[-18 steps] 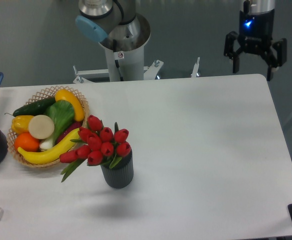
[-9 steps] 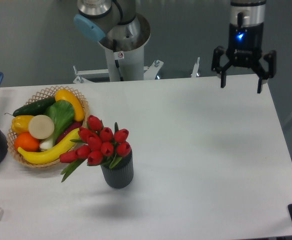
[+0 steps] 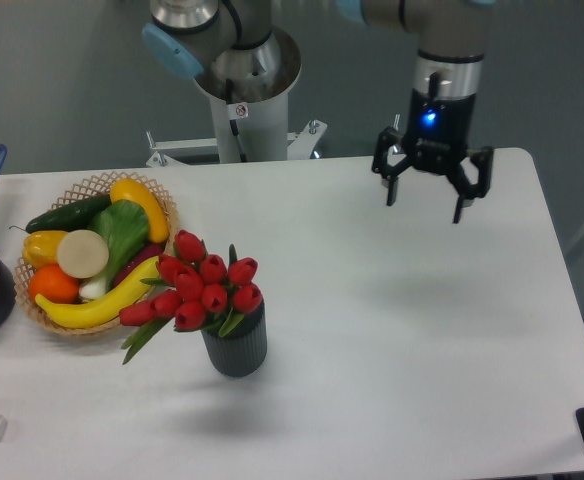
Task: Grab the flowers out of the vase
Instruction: 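Move the open gripper toward the red tulips in the grey vase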
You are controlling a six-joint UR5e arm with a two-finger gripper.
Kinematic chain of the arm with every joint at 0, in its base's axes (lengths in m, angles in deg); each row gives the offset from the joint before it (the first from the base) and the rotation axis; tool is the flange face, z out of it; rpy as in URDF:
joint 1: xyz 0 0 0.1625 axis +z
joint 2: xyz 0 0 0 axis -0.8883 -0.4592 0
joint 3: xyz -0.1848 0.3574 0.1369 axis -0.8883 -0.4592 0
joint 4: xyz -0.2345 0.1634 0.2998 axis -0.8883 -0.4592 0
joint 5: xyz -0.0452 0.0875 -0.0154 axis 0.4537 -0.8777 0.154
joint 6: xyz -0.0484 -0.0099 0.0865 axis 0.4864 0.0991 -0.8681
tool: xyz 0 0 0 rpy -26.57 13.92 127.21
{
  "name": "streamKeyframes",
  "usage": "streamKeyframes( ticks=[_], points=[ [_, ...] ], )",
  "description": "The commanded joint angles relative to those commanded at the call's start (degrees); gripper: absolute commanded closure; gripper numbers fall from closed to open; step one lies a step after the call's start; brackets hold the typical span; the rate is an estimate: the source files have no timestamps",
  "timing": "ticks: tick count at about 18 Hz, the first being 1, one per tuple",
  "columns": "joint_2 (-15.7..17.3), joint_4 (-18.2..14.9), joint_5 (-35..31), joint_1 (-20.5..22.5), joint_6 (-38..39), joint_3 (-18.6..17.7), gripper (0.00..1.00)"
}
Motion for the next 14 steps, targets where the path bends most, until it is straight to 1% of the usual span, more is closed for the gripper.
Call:
streamKeyframes(
  ticks=[1,2,4,7,10,14],
  points=[
    [0.09,0.79,2.72,-0.35,0.26,-0.62,0.0],
    [0.09,0.89,5.36,-0.7,1.05,-1.14,0.0],
    [0.09,1.07,8.27,-0.88,1.23,-1.76,0.0],
    [-0.26,1.15,8.98,-4.47,0.97,-1.68,0.0],
    [-1.4,2.47,8.99,-7.46,0.79,-1.68,0.0],
    [-1.93,2.74,9.42,-10.02,0.35,-1.85,0.0]
  ],
)
